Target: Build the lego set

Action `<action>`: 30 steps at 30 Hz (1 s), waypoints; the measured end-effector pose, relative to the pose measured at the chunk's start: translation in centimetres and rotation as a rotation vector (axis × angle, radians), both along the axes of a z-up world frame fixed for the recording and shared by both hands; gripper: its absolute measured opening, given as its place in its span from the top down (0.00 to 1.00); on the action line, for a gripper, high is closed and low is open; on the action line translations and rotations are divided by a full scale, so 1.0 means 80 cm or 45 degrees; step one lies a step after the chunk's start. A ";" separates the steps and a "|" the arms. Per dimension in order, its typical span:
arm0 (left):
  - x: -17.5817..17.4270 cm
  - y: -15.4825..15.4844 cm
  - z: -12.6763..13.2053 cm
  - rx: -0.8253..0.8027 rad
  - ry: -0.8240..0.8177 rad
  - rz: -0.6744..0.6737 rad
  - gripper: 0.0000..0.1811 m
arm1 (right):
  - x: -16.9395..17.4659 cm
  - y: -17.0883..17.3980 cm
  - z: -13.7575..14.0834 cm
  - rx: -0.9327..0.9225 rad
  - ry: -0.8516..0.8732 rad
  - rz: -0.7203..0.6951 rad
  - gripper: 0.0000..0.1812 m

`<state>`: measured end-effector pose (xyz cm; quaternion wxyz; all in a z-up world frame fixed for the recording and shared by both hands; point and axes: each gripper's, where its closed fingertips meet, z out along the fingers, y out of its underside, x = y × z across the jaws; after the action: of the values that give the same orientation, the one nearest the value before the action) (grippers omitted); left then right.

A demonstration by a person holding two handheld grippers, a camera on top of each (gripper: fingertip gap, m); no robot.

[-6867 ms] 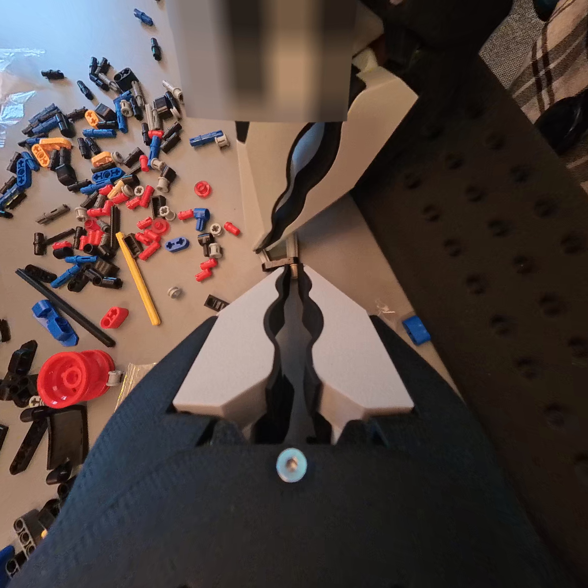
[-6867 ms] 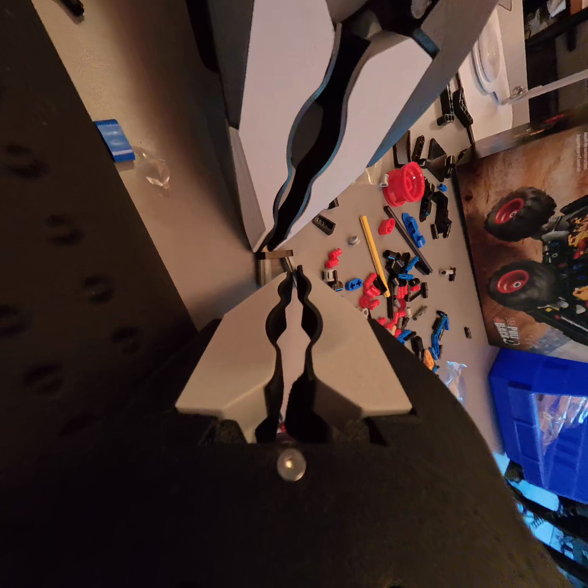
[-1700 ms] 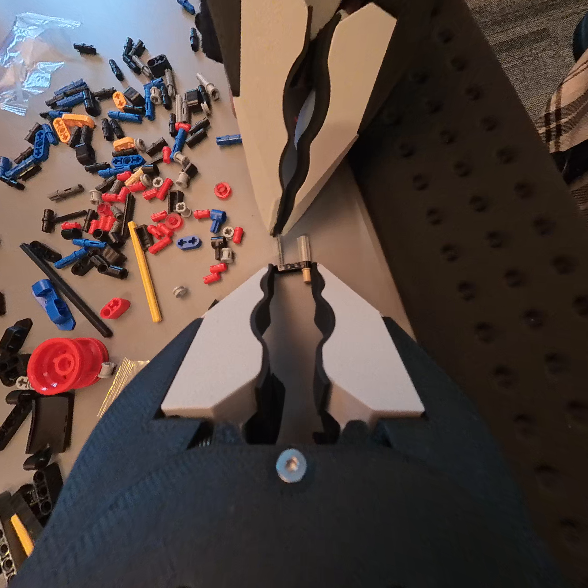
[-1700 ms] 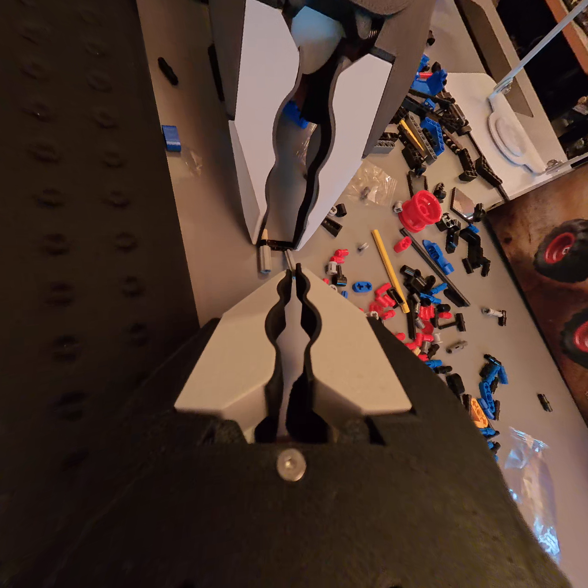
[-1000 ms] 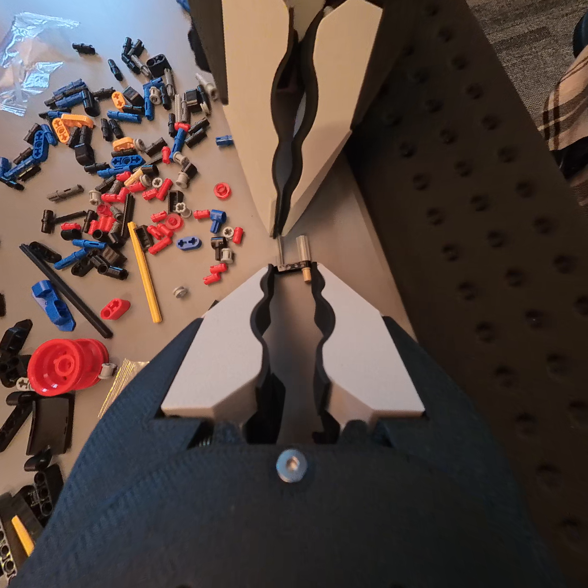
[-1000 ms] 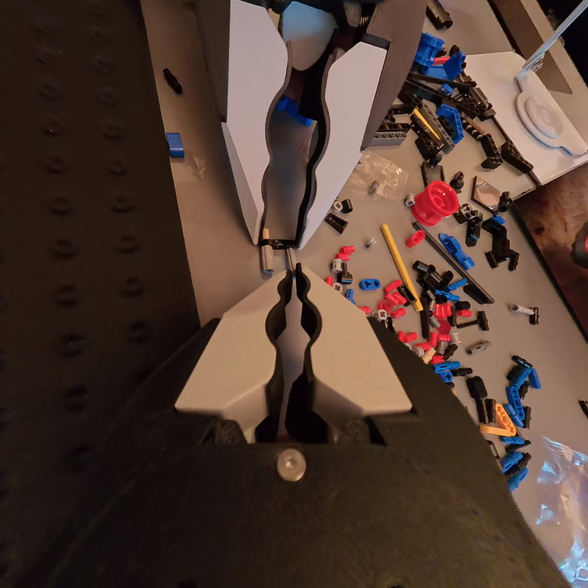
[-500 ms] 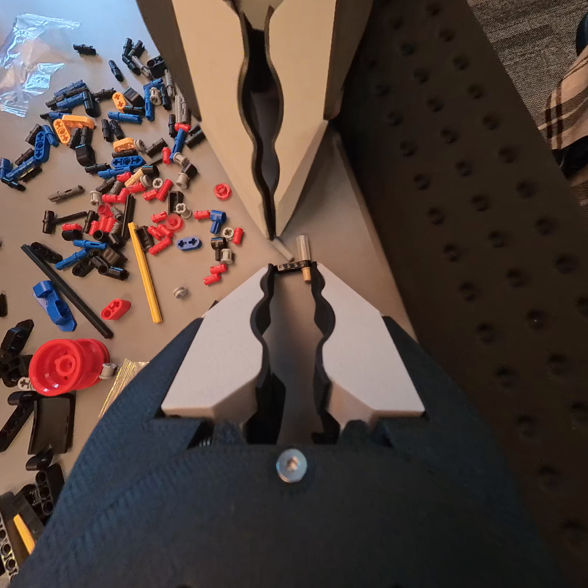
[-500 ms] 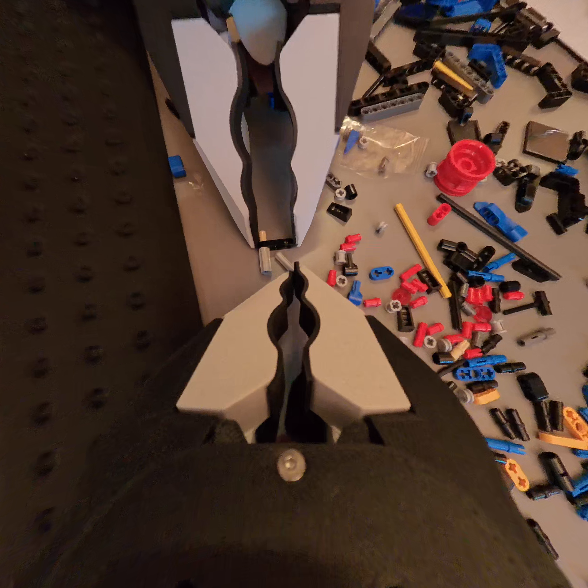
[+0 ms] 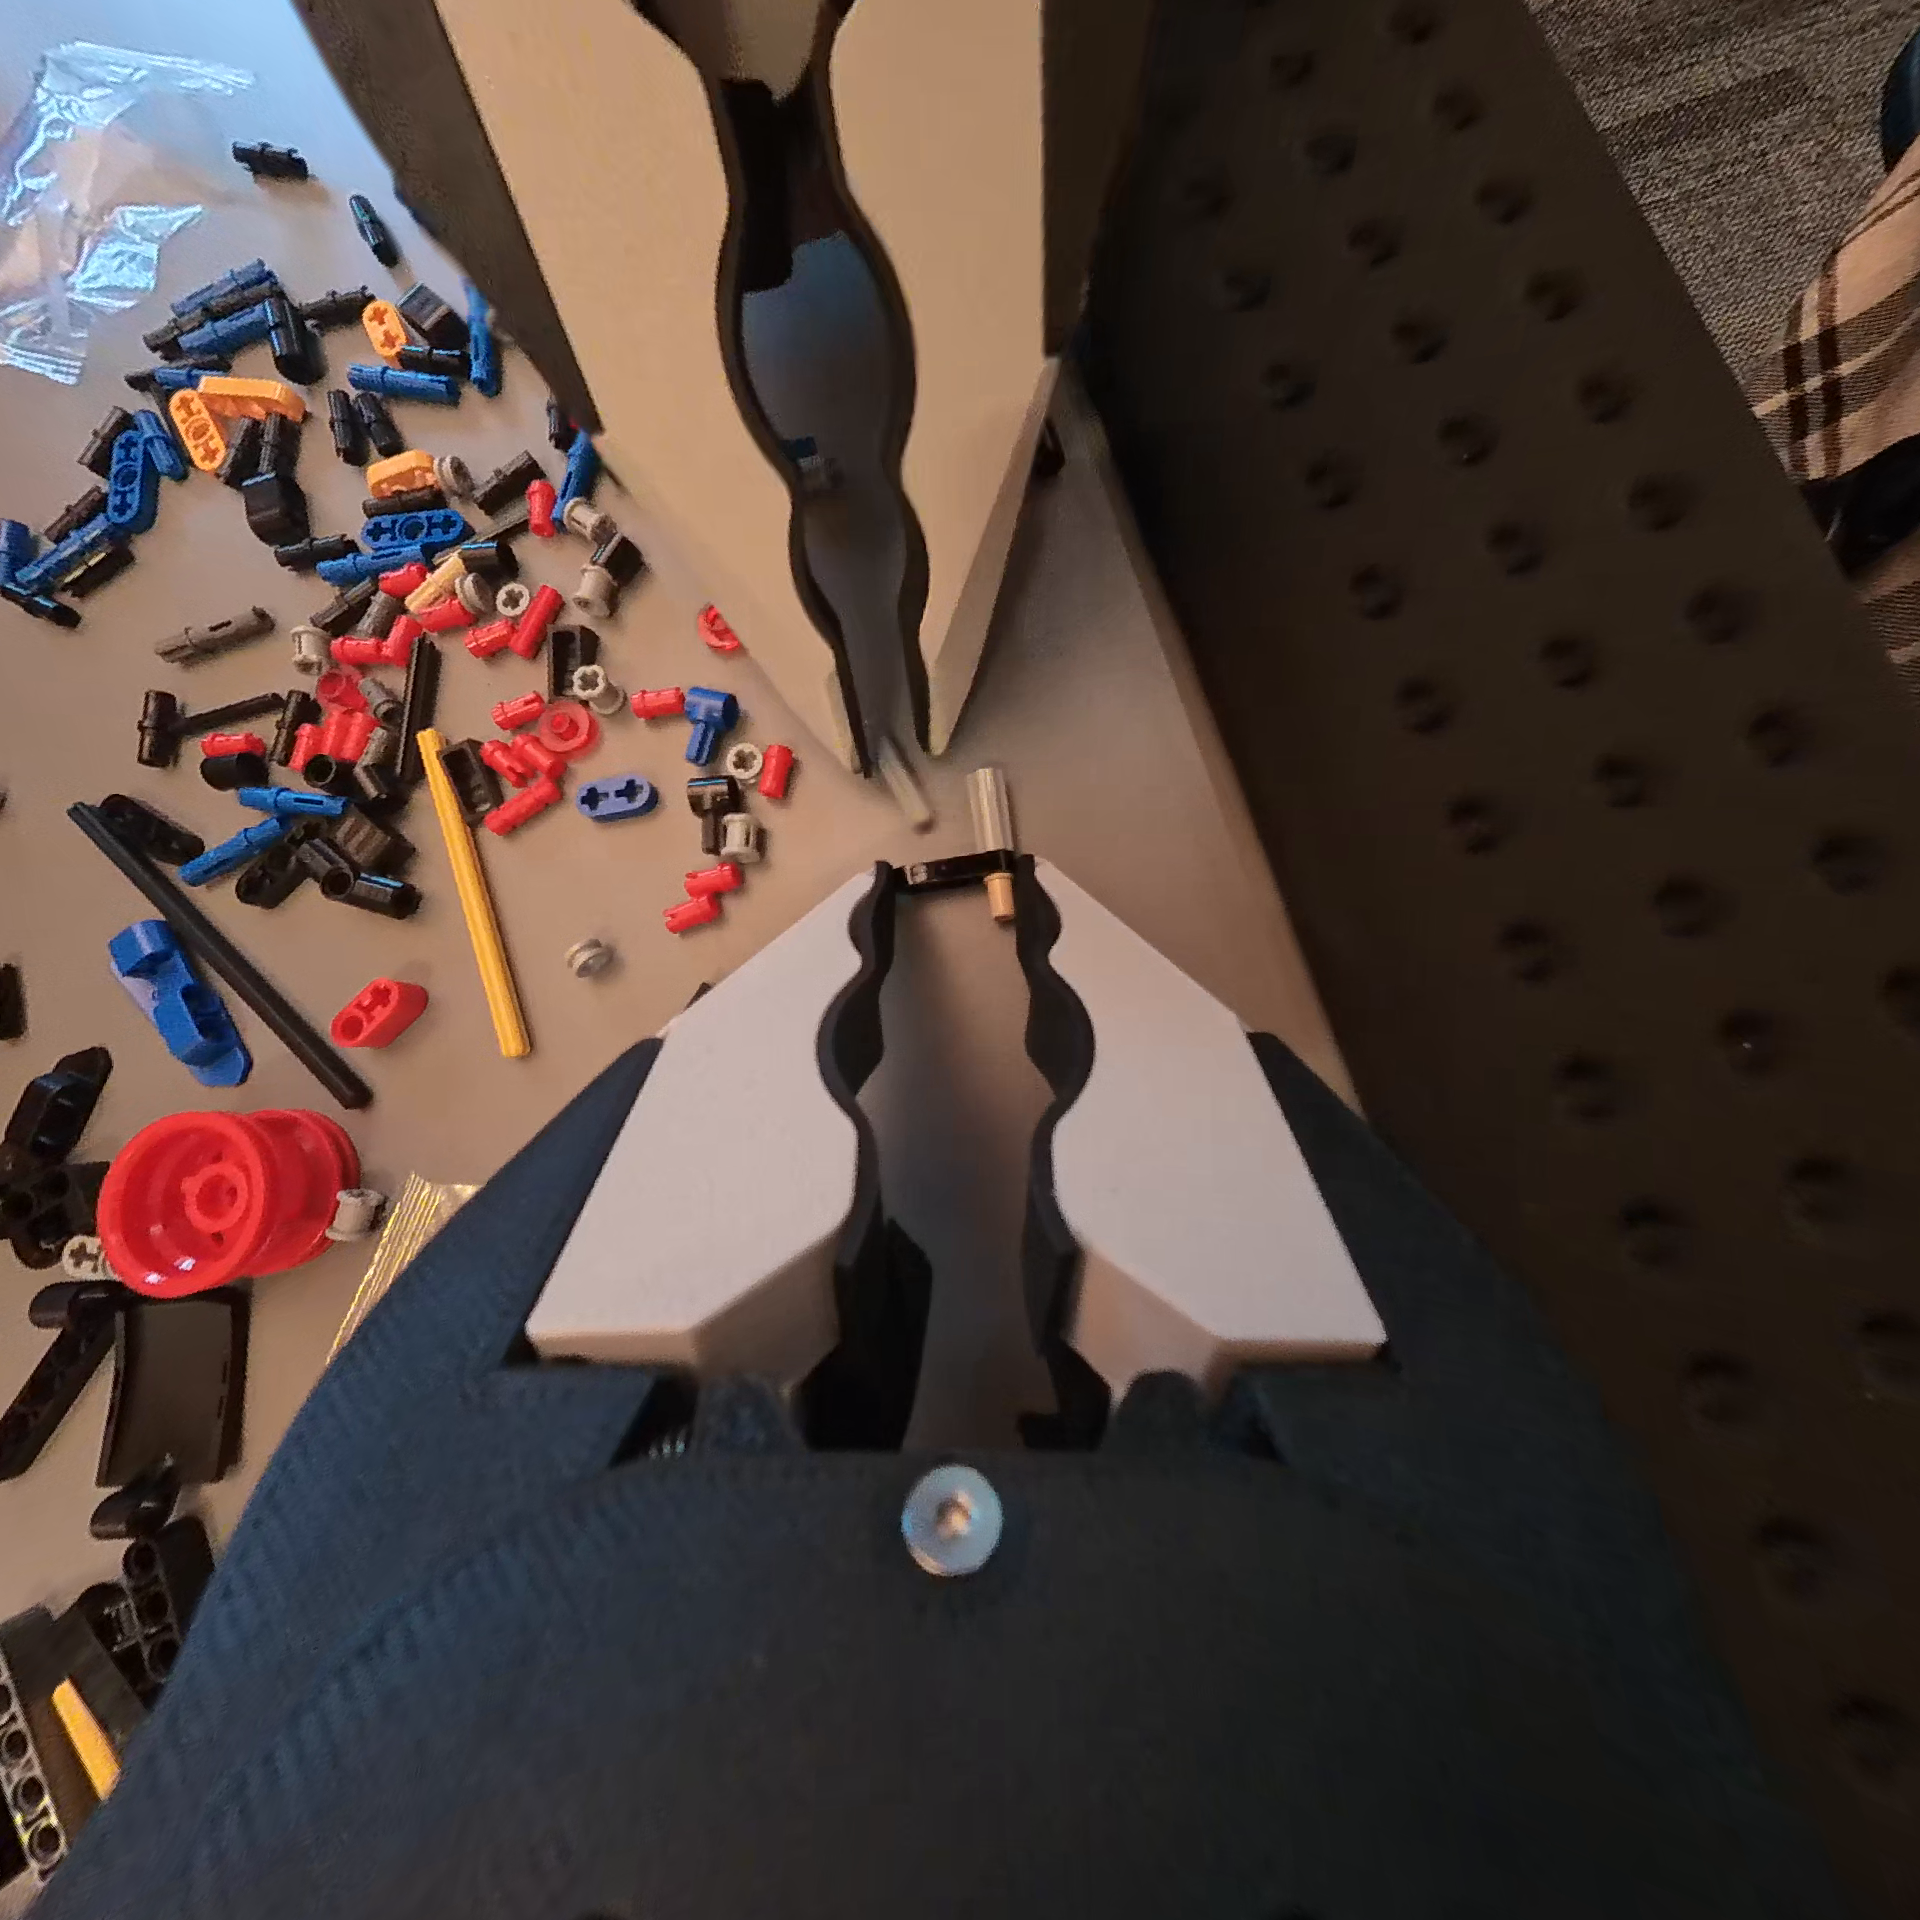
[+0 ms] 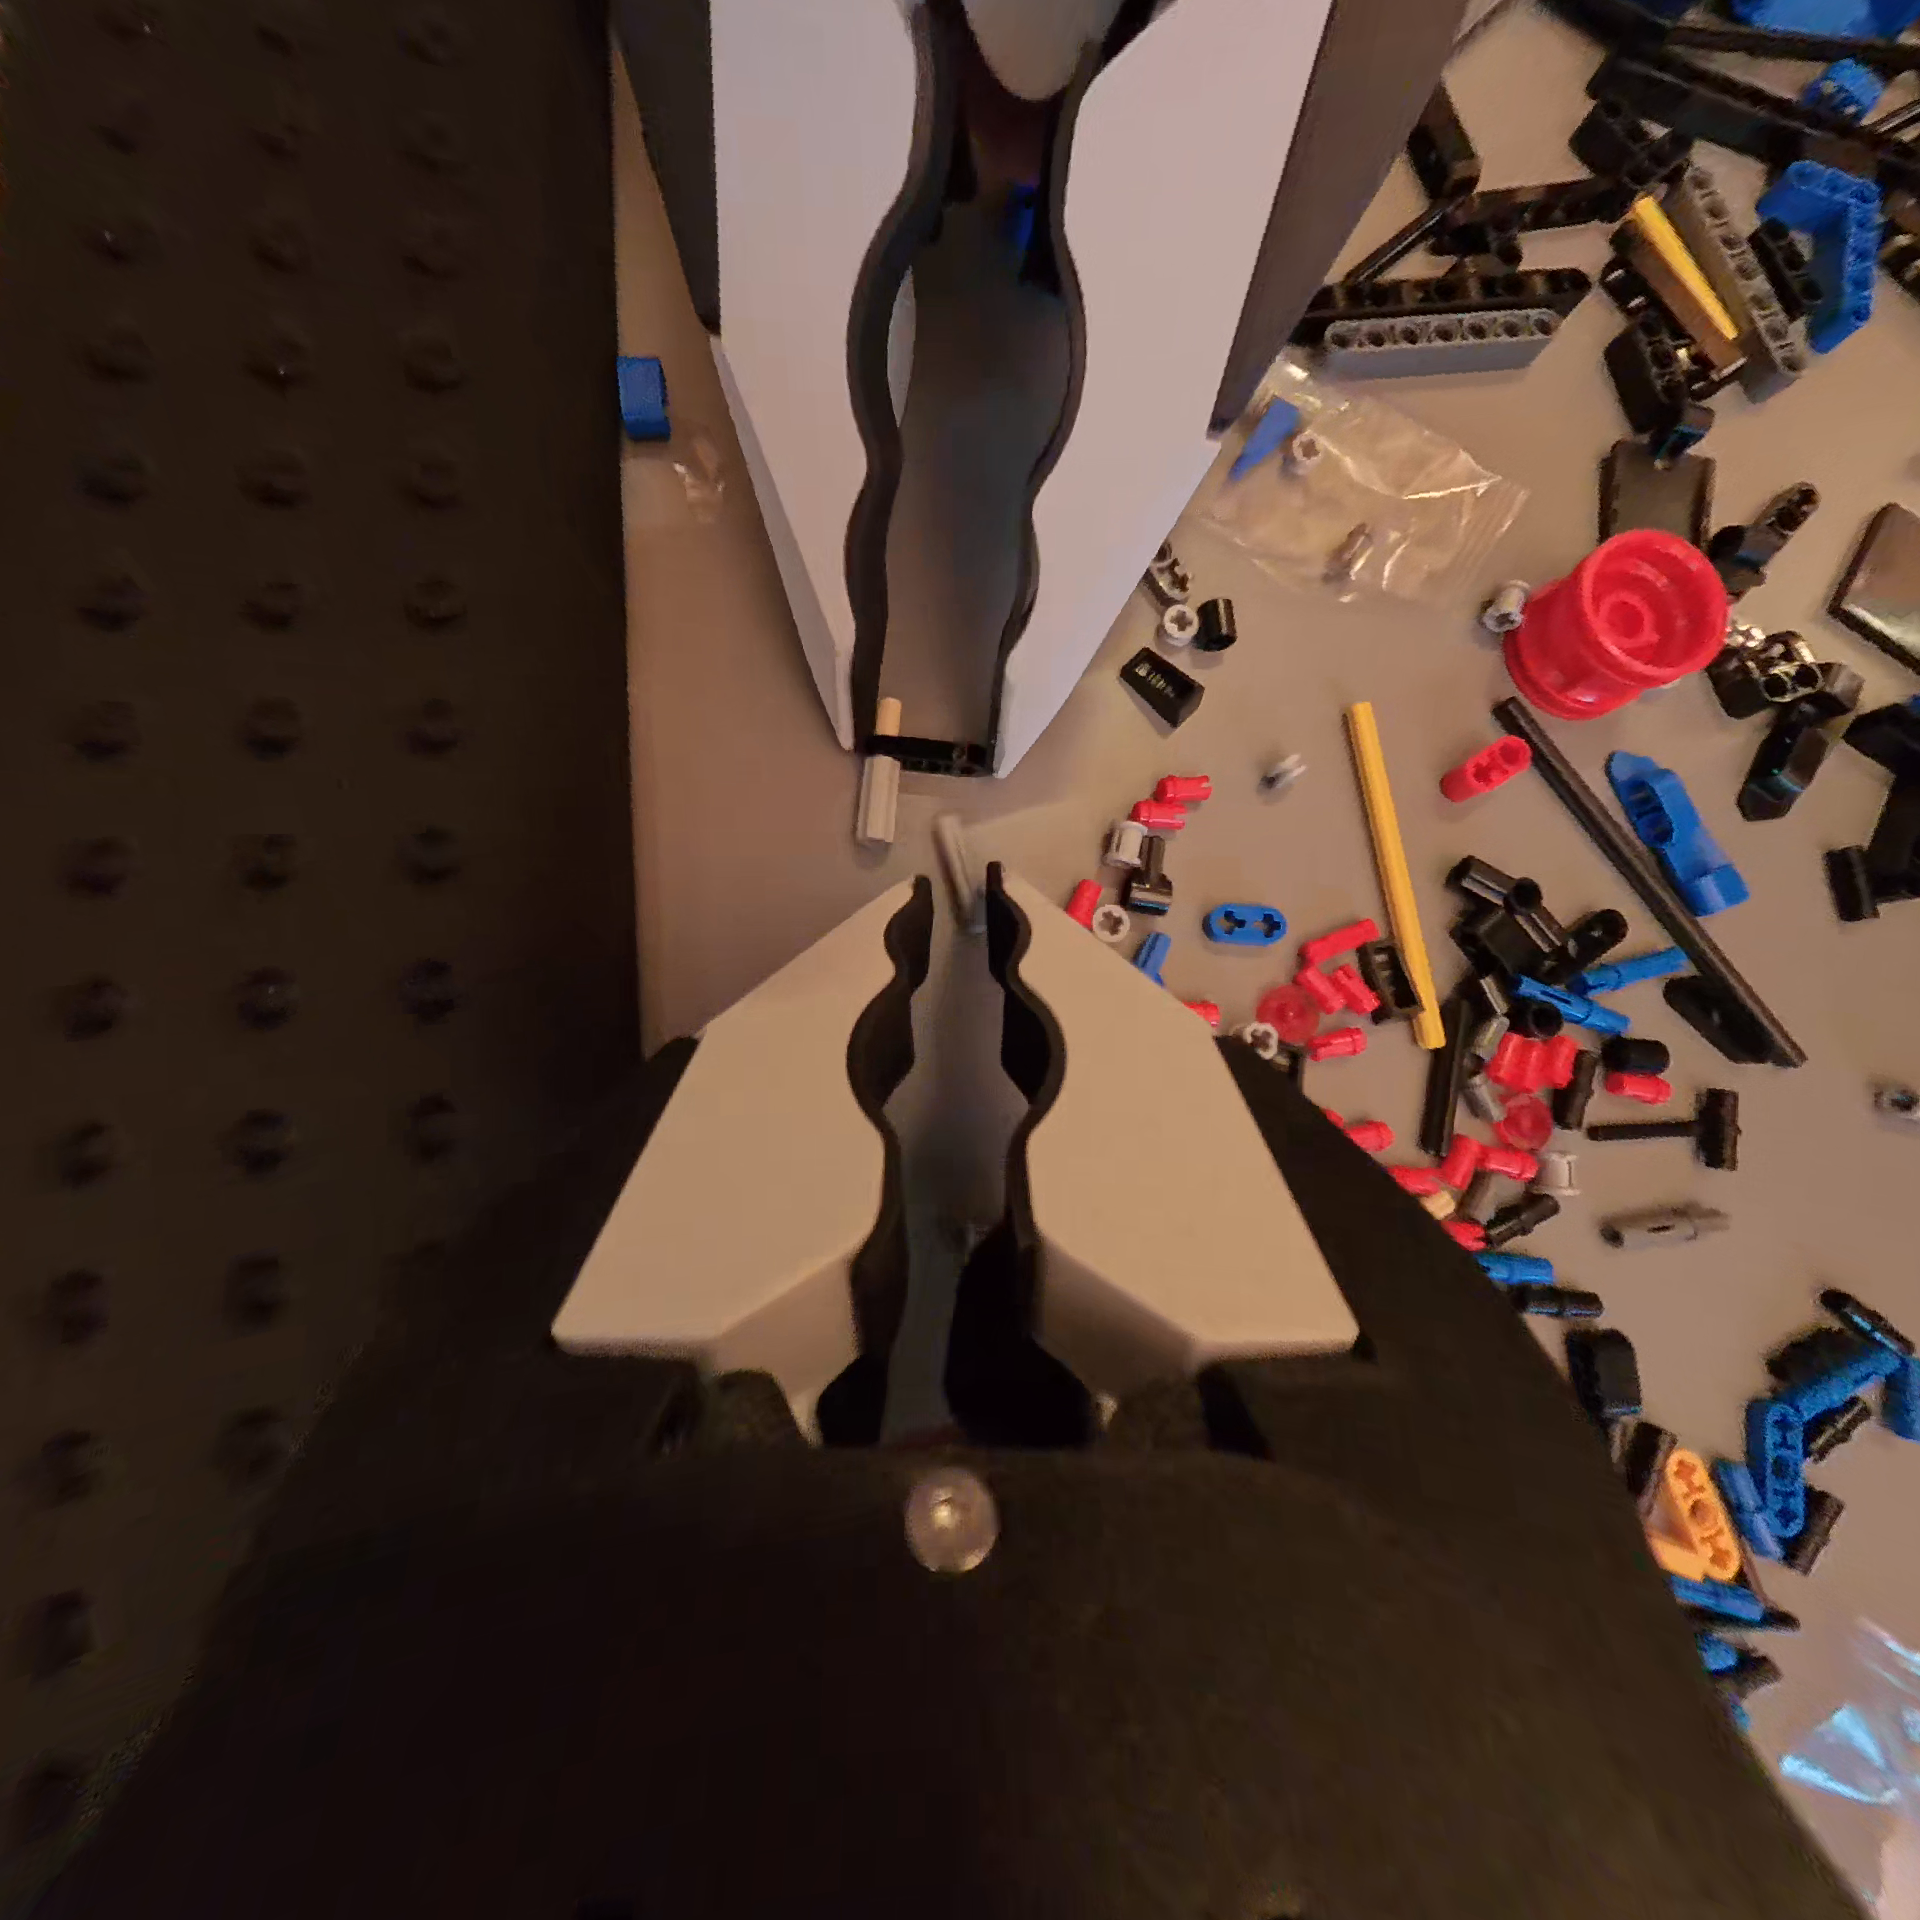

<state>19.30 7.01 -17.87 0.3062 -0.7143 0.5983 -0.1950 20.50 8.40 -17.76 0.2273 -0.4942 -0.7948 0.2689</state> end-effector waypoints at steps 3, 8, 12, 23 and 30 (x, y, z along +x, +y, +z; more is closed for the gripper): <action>0.000 0.000 0.000 0.000 0.001 -0.001 0.88 | -0.001 0.005 -0.001 -0.012 -0.026 0.045 0.95; 0.000 0.000 0.000 0.001 0.004 -0.003 0.88 | 0.002 0.010 -0.002 -0.086 -0.088 0.085 0.97; 0.000 0.000 0.000 0.001 0.002 -0.004 0.88 | 0.001 0.003 -0.002 -0.111 -0.068 0.084 0.98; 0.000 0.000 0.000 0.002 0.006 0.005 0.88 | -0.011 0.000 0.001 -0.175 0.060 -0.090 0.99; 0.000 0.000 -0.001 -0.001 0.003 0.011 0.88 | -0.011 0.000 0.001 -0.155 0.070 -0.152 0.99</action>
<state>19.26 7.00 -17.92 0.3061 -0.7173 0.5955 -0.1929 19.58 8.38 -17.65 0.2343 -0.5460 -0.7396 0.3163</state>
